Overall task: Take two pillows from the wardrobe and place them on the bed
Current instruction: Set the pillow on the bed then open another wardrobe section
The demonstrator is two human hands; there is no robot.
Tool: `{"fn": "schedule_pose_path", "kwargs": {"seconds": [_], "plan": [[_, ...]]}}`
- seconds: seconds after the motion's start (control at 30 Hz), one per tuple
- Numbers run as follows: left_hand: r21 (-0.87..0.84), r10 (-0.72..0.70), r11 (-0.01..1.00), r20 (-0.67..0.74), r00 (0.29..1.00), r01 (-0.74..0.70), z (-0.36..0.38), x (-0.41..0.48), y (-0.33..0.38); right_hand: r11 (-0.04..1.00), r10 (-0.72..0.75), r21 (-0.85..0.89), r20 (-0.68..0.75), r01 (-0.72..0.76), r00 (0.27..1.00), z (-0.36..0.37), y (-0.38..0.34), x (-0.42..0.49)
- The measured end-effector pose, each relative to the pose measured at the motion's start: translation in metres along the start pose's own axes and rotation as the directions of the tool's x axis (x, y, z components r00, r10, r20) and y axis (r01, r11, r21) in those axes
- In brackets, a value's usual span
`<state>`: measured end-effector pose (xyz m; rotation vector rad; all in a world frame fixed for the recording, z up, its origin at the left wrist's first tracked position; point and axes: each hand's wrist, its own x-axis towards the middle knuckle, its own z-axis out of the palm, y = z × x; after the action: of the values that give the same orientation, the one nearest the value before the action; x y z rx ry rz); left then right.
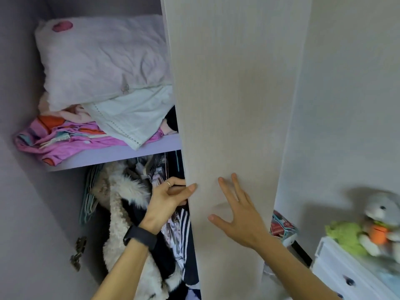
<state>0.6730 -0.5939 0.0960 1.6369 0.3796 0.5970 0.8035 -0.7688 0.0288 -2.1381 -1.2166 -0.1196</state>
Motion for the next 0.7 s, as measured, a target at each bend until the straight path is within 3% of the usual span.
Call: {"fn": "schedule_pose_path", "kwargs": {"seconds": [0.23,0.4,0.5,0.6,0.7], "plan": [[-0.076,0.018,0.997,0.17,0.985,-0.005,0.033,-0.057,0.0,0.982,0.077,0.182,-0.13,-0.052,0.989,0.032,-0.005,-0.099],[-0.131,0.071,0.991,0.315,0.946,-0.031,0.066,-0.072,-0.003,0.985,0.125,0.155,-0.314,-0.079,0.941,0.03,0.004,-0.15],[-0.171,0.133,0.983,0.448,0.884,-0.062,0.088,-0.071,-0.006,0.988,0.142,0.112,-0.383,-0.107,0.913,0.018,0.008,-0.176],[-0.087,0.185,0.983,0.513,0.838,-0.164,0.12,-0.064,-0.011,0.993,0.115,0.024,-0.43,-0.115,0.895,0.004,0.01,-0.191],[-0.032,0.225,0.969,0.519,0.824,-0.244,0.154,-0.058,-0.021,0.975,0.169,-0.06,-0.428,-0.215,0.888,-0.01,0.016,-0.205]]}}
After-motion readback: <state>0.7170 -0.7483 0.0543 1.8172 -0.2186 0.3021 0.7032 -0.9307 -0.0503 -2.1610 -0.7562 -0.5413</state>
